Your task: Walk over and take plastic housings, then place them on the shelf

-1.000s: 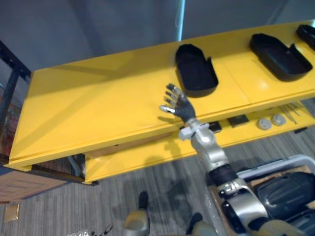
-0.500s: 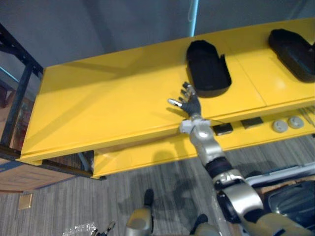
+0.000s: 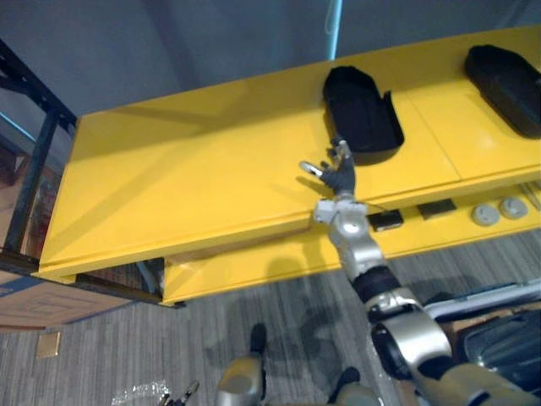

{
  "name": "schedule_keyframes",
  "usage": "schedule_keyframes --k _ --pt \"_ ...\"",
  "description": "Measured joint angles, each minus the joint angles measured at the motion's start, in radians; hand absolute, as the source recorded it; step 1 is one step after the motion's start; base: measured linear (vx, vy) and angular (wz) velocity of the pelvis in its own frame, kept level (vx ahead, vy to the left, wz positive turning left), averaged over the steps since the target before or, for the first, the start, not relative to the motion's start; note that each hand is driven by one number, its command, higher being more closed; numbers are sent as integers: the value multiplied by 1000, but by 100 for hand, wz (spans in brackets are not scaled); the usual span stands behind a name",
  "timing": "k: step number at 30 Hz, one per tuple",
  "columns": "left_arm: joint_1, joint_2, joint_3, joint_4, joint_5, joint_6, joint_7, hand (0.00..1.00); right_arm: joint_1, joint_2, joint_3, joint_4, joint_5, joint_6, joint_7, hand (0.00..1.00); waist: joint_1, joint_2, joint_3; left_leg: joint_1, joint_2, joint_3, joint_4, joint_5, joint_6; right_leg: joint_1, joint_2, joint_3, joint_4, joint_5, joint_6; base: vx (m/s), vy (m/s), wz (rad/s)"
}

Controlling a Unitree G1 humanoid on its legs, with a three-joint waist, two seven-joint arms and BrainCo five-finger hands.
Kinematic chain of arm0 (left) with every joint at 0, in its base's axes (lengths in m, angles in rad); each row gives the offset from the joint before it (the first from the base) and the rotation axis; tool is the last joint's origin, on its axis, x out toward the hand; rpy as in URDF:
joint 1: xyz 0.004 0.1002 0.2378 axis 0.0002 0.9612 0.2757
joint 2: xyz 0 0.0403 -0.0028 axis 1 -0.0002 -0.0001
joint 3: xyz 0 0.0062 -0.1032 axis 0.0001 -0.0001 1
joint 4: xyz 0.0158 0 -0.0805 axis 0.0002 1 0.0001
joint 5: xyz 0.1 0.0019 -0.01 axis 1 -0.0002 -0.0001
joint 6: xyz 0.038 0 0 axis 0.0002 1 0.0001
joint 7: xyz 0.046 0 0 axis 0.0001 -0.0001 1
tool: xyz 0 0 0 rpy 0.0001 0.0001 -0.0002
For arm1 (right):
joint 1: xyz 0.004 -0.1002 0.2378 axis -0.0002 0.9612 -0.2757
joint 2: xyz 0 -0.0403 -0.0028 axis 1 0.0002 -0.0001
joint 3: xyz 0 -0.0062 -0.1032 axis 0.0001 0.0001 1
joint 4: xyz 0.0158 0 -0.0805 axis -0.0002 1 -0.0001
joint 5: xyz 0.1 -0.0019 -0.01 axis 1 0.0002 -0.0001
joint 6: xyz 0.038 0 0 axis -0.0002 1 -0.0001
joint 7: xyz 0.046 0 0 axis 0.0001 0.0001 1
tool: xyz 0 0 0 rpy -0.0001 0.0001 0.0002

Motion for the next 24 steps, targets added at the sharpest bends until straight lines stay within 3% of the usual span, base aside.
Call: schedule_keyframes --k 15,17,21,24 --pt "0 -2 -33 -1 0 1 -2 0 0 -1 -3 0 -1 -3 9 0 0 1 1 1 0 2 0 0 0 0 -4 1 1 0 1 0 0 0" --pt "0 -2 -33 -1 0 1 -7 0 0 0 -3 2 2 -15 37 0 0 1 1 1 0 2 0 0 0 0 -4 1 1 1 1 0 0 0" --pt "0 -2 -26 -1 1 2 -8 0 1 -2 35 -5 24 -82 203 0 -1 1 1 1 2 3 0 0 0 0 -3 2 -1 1 2 0 0 0" --pt "-2 0 -14 3 1 6 -8 0 49 -10 131 -193 64 -82 278 0 -8 -8 -5 2 11 16 0 -10 -6 -2 11 15 -13 6 2 5 -4 -13"
